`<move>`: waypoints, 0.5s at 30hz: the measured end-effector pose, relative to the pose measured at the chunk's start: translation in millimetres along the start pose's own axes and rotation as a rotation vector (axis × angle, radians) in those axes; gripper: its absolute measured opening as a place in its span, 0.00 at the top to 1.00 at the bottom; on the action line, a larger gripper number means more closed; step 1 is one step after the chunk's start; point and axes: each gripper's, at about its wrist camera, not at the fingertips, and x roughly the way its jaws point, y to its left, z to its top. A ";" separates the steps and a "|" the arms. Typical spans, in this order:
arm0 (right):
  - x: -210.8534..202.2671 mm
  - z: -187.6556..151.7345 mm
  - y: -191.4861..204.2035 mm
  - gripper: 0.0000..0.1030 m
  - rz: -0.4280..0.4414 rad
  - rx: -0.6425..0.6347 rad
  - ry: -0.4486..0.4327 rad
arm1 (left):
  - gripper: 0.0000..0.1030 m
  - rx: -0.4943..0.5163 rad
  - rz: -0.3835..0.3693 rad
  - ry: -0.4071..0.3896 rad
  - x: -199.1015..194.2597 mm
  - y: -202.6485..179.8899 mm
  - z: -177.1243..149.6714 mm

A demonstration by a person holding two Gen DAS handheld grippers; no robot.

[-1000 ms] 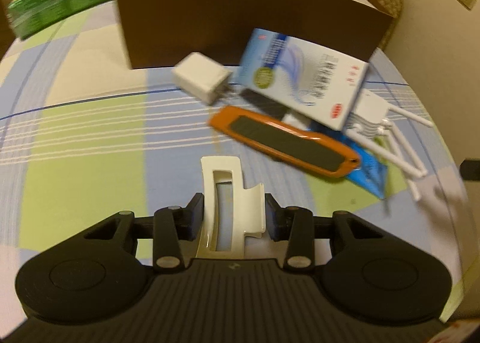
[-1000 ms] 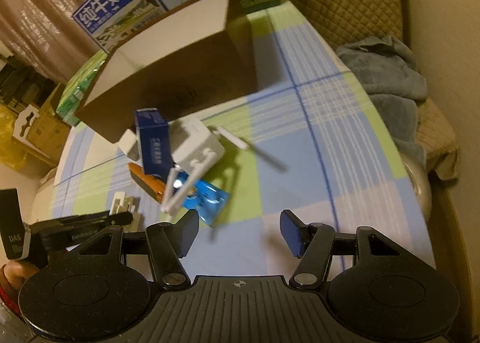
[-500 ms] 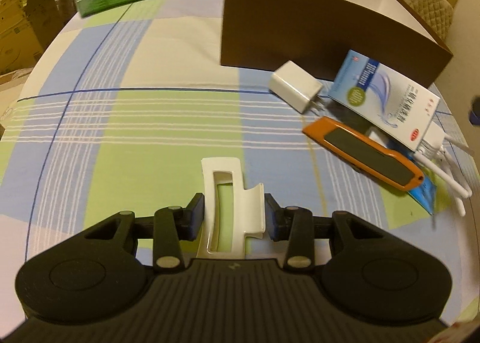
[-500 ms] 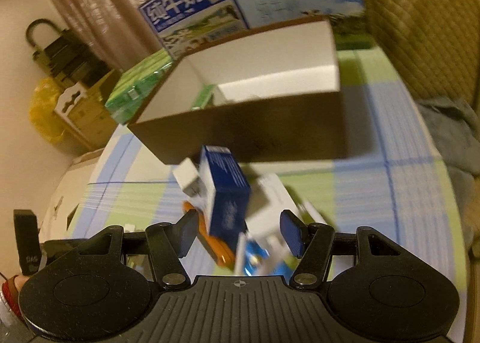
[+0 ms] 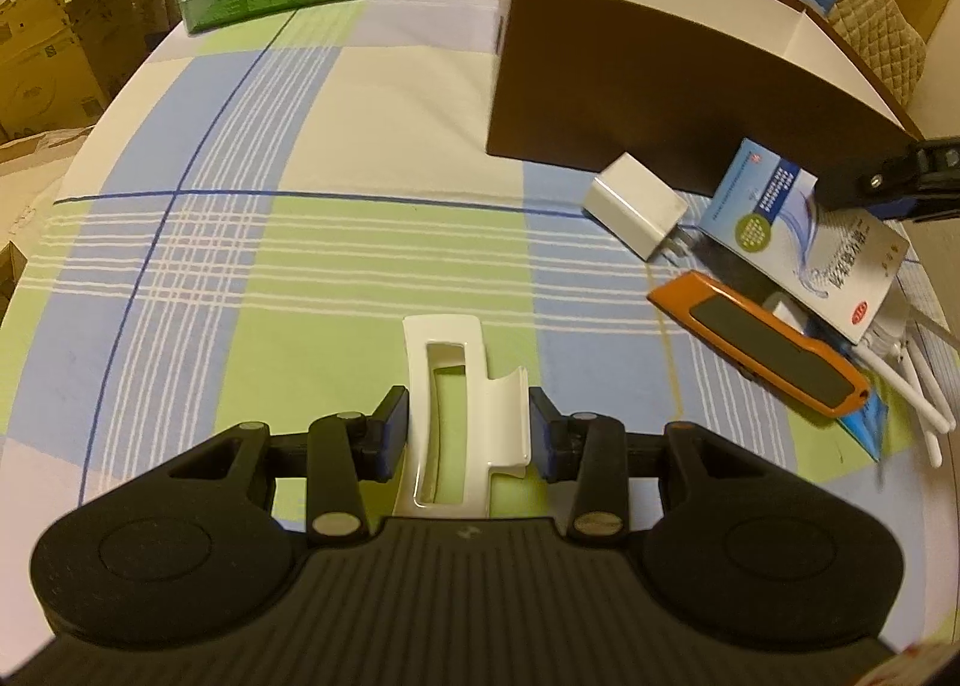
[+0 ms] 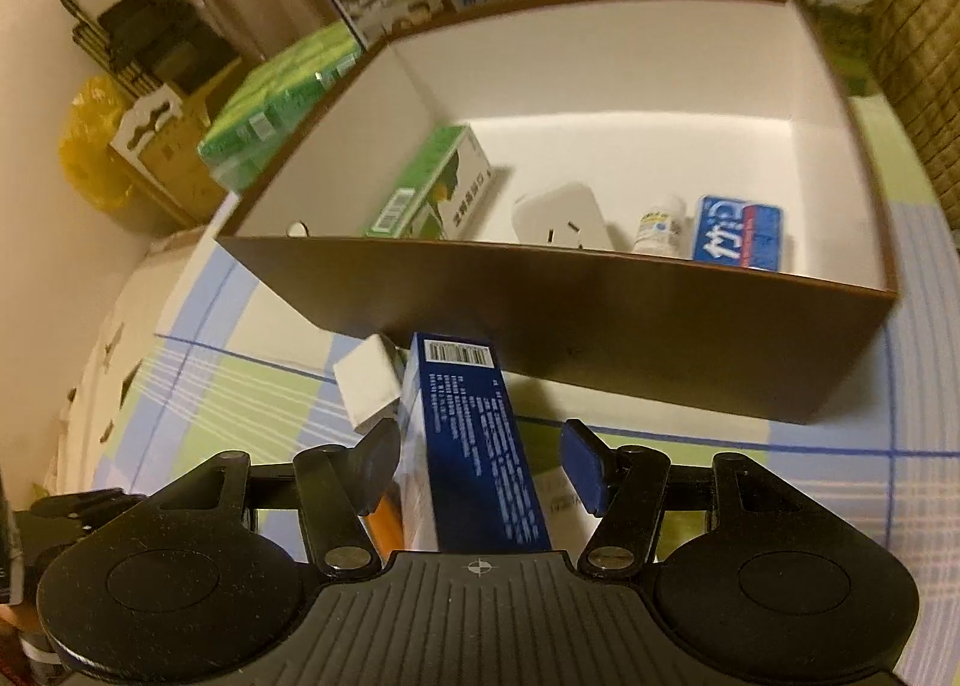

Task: Organize rigid objects
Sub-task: 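Grasp blue medicine box with right tool while left tool lifts the white clip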

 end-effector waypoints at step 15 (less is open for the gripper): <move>19.0 2.5 13.7 0.65 0.021 -0.101 0.056 | 0.65 0.005 0.009 -0.008 -0.2 3.1 10.6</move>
